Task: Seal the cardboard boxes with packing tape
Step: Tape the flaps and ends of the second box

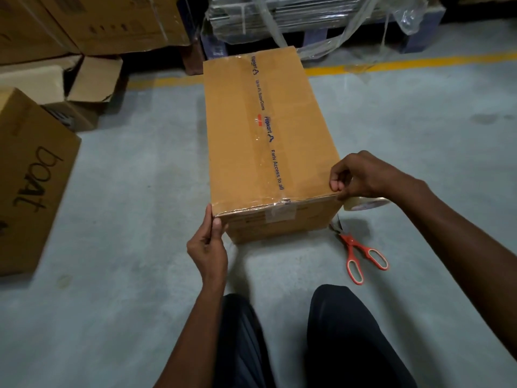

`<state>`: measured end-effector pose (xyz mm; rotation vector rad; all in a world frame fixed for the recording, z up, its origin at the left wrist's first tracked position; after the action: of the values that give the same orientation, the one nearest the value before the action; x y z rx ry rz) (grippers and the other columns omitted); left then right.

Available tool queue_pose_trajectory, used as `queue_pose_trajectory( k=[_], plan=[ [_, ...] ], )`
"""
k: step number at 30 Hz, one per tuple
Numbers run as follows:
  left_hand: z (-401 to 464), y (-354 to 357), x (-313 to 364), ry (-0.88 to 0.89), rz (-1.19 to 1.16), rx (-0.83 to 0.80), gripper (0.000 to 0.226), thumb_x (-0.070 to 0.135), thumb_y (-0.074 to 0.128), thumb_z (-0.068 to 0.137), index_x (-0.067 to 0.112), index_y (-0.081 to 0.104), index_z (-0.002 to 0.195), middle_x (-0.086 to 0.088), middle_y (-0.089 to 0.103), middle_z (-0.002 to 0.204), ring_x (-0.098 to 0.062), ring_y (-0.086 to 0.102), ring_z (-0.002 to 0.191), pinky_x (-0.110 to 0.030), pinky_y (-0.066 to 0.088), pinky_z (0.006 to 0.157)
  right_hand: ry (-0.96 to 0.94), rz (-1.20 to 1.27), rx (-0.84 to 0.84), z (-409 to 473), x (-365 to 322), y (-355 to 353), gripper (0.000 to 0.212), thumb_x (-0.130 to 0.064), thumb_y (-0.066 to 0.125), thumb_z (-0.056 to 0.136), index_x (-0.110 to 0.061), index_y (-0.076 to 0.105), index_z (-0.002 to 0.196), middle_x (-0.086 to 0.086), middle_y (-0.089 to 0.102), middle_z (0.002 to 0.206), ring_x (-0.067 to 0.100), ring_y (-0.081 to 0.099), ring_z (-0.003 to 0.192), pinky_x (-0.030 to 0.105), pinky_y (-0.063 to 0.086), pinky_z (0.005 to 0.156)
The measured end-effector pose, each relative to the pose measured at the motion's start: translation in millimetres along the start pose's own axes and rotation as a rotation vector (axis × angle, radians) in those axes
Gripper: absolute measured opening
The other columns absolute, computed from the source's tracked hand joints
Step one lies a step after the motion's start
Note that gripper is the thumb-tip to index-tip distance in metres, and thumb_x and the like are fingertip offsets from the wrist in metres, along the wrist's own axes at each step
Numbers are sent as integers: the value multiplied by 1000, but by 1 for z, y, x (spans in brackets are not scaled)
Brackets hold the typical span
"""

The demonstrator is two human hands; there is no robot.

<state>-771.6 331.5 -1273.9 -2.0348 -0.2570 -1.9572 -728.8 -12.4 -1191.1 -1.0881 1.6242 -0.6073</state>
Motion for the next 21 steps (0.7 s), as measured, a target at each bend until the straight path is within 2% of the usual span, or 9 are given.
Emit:
queue_pose_trajectory(
  k=[2, 4, 5, 8, 10, 13, 17, 19, 21],
  plan=[
    [-12, 16, 1, -30, 111, 69, 46, 7, 54, 105, 16, 49, 150, 29, 71, 101, 11, 64, 91, -21, 53, 85, 56, 9, 68, -4, 4, 0, 30, -26, 100, 56, -22, 72, 67, -8, 70, 64, 7, 66, 64, 25, 52, 67],
    [-25, 38, 4, -105, 232, 33, 69, 10, 50, 106, 25, 17, 164, 8, 60, 144, -6, 60, 124, -28, 44, 106, 77, 64, 107, -9, 7, 3, 32, -29, 101, 54, -21, 73, 67, -8, 70, 62, 4, 65, 62, 22, 51, 65],
    [-27, 46, 2, -142, 302, -31, 84, 10, 53, 104, 25, -4, 165, -1, 34, 165, -20, 47, 142, -31, 35, 116, 74, 93, 118, -10, 8, 3, 32, -28, 101, 54, -21, 74, 68, -8, 70, 63, 3, 65, 61, 21, 51, 65],
    [-20, 49, -7, -312, 671, -228, 120, 24, 67, 94, 16, -37, 152, -10, 4, 172, -42, 37, 146, -53, 26, 122, 23, 117, 126, -14, 11, 6, 32, -21, 100, 56, -19, 73, 73, -6, 70, 67, 3, 65, 63, 25, 56, 70],
    [-11, 36, -6, -439, 968, -455, 112, 47, 64, 92, 11, -17, 160, -16, 17, 169, -42, 32, 149, -60, 25, 121, 11, 139, 134, -15, 16, 12, 32, -13, 99, 58, -18, 72, 76, -4, 70, 71, 3, 63, 62, 31, 58, 73],
    [-12, 23, 15, -426, 1300, -816, 65, 60, 55, 91, 18, 52, 141, -11, 58, 142, -33, 58, 125, -45, 46, 105, 30, 400, 174, -30, 26, 16, 38, 5, 91, 64, -14, 72, 90, 4, 71, 85, 6, 63, 69, 31, 61, 77],
    [-22, 77, 87, -39, 953, -901, 39, 50, 64, 94, 17, 79, 82, 2, 73, 71, -15, 67, 68, -31, 55, 73, 159, 838, 617, -71, 55, 31, 32, -7, 88, 76, -7, 70, 102, 13, 72, 100, 16, 70, 90, 30, 59, 87],
    [-19, 130, 122, 215, 720, -906, 27, 43, 64, 93, 21, 81, 92, 5, 77, 81, -14, 72, 80, -32, 57, 80, 545, 959, 909, -81, 63, 55, 48, -40, 89, 75, -18, 67, 110, 8, 71, 108, 21, 69, 96, 44, 59, 93],
    [-13, 184, 141, 429, 657, -1038, 32, 43, 57, 88, 26, 78, 107, 7, 78, 103, -12, 70, 100, -33, 54, 93, 815, 1287, 759, -80, 56, 79, 77, -61, 83, 73, -26, 51, 133, 7, 55, 128, 23, 61, 103, 50, 58, 94]
  ],
)
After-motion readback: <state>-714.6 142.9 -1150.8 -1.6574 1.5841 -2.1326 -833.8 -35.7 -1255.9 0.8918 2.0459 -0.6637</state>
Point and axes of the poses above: each hand's wrist, its own z-axis towards the middle knuckle, its own y-axis out of the palm, x = y × z, the point moved 1 cm from there along z, towards the middle knuckle
